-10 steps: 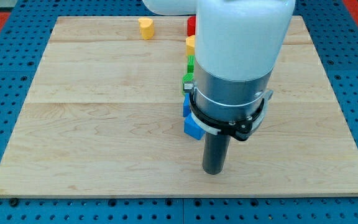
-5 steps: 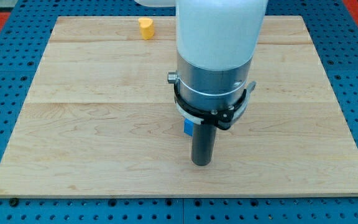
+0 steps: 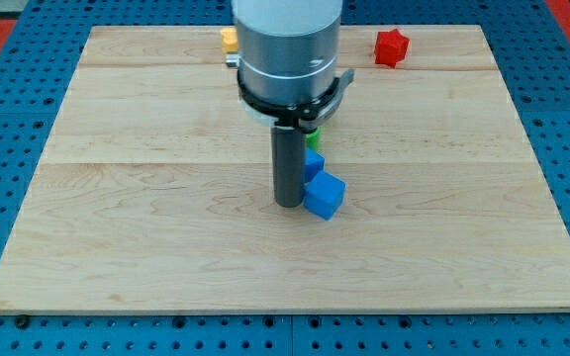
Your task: Move blue cube to the bottom right of the board
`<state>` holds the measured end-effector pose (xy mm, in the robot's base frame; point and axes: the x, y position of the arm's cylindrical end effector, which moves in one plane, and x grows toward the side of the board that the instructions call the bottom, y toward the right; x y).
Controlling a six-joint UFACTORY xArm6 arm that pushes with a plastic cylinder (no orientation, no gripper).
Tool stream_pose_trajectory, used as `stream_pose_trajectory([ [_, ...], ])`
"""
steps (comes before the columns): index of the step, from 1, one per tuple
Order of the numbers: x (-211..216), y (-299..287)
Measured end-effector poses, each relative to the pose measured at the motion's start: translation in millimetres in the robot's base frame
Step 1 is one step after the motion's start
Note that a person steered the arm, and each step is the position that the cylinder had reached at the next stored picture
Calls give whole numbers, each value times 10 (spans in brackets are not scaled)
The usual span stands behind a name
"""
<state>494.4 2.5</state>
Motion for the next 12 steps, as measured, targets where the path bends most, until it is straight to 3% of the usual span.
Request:
stream_pose_trajectory([
  [3, -67, 422],
  [5, -349, 749],
  [7, -103, 596],
  [8, 116, 759],
  [10, -59, 902],
  [12, 290, 1198],
])
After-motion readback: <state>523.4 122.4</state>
